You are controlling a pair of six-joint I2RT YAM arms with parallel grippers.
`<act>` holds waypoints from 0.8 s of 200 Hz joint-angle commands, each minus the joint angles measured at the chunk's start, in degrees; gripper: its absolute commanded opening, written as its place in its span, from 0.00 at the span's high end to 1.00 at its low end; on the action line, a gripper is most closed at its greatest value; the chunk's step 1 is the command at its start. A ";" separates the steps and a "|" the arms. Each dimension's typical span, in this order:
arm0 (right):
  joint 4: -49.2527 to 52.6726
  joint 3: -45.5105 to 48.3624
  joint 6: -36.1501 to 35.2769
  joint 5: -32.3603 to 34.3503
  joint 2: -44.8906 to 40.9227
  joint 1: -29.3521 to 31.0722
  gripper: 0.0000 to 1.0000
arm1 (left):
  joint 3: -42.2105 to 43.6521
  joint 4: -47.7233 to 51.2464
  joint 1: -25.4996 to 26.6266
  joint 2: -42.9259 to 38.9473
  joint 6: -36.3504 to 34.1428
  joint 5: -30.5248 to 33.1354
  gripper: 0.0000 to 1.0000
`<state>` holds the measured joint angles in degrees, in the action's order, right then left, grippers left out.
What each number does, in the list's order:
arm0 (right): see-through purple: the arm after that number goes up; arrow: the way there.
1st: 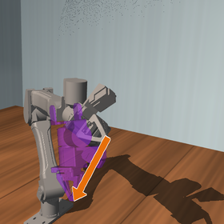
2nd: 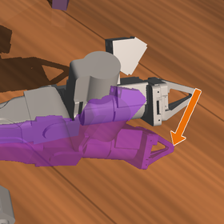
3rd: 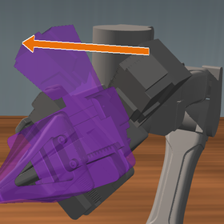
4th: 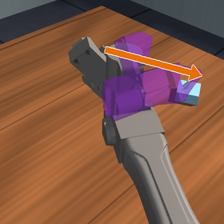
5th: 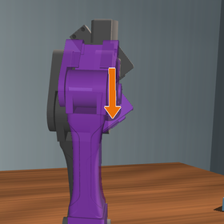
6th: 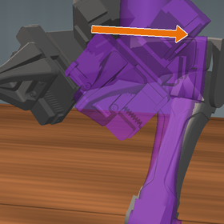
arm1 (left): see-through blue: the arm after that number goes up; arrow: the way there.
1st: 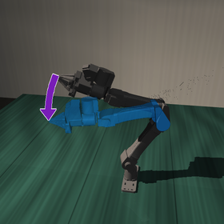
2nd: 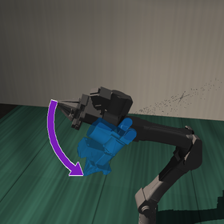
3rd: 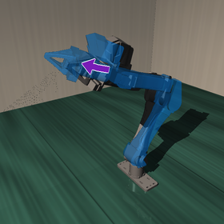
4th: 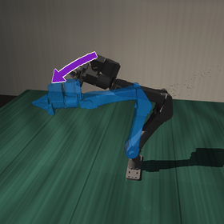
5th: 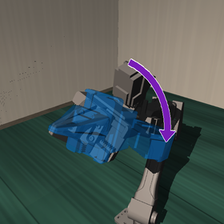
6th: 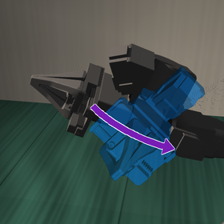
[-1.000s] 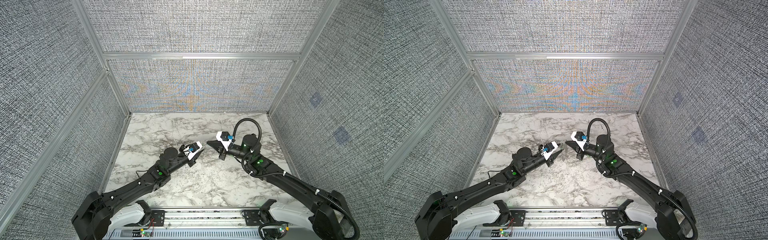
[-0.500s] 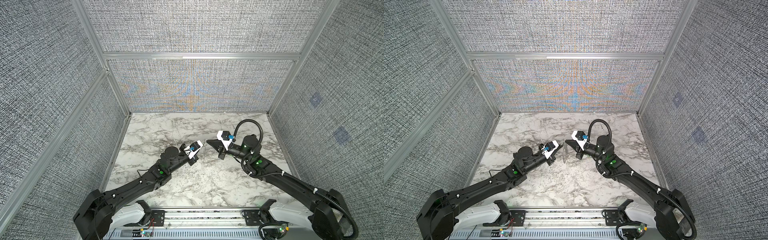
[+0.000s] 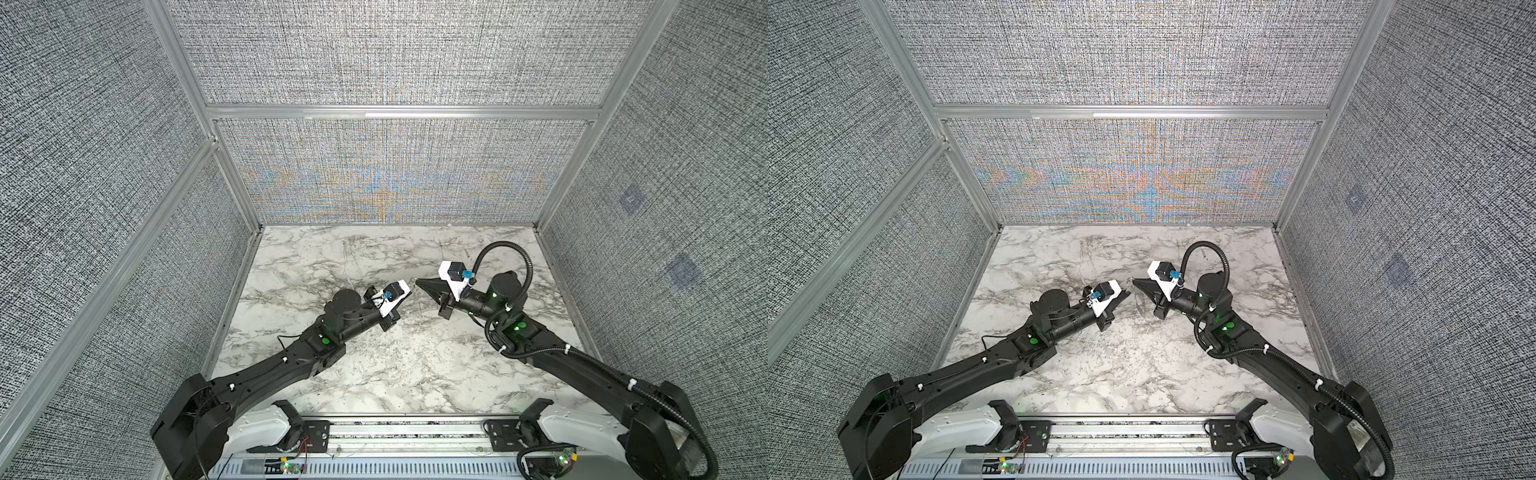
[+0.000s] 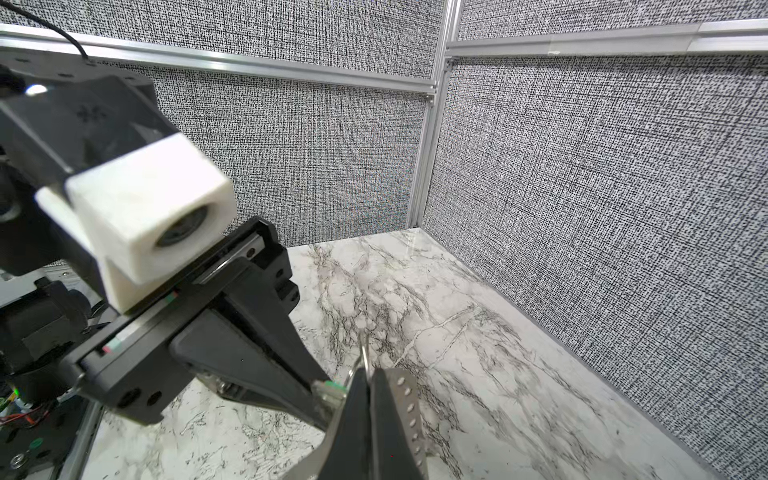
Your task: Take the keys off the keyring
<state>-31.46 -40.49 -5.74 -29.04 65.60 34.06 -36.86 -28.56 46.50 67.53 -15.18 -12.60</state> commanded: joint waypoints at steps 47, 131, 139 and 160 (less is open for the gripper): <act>-3.93 0.94 1.02 -1.66 -0.84 -0.75 1.00 | 2.28 -2.18 0.08 -3.45 3.36 4.35 0.60; -4.89 1.57 0.58 -9.24 0.23 -2.03 1.00 | 0.41 4.02 -5.80 -11.05 3.66 -7.52 0.70; -5.13 1.56 0.62 -10.16 0.31 -2.14 1.00 | -0.97 5.73 -6.06 -10.62 3.21 -9.30 0.70; -5.17 1.61 0.58 -11.85 0.31 -2.18 1.00 | -3.63 9.10 -6.64 -9.21 2.33 -12.70 0.70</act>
<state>-33.21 -38.92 -5.19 -37.36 65.91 31.92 -38.13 -24.62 40.34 57.19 -11.81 -18.55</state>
